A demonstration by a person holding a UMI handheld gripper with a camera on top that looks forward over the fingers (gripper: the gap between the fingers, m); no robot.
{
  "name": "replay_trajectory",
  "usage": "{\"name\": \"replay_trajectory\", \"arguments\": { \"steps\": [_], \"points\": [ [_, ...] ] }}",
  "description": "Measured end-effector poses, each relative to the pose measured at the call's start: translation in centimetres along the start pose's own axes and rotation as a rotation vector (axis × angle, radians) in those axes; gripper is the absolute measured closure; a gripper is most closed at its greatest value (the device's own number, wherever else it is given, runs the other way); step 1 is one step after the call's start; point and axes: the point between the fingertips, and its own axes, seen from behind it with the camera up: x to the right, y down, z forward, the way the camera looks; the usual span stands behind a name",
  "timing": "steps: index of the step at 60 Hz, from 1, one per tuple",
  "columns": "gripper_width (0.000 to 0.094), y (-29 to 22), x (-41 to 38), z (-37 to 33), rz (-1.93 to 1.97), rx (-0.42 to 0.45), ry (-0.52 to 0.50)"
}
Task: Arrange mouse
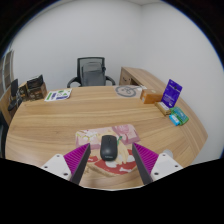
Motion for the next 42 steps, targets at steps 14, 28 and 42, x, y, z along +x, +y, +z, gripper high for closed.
{"name": "replay_trajectory", "arguments": {
  "steps": [14,28,42],
  "points": [
    [0.007,-1.3,-1.8,-15.4,0.02,0.023,-0.057],
    [0.0072,2.5,-2.3,-24.5,0.025,0.016,-0.062],
    [0.0066,4.2,-1.8,-27.7,0.028,0.029,-0.046]
  ]
}}
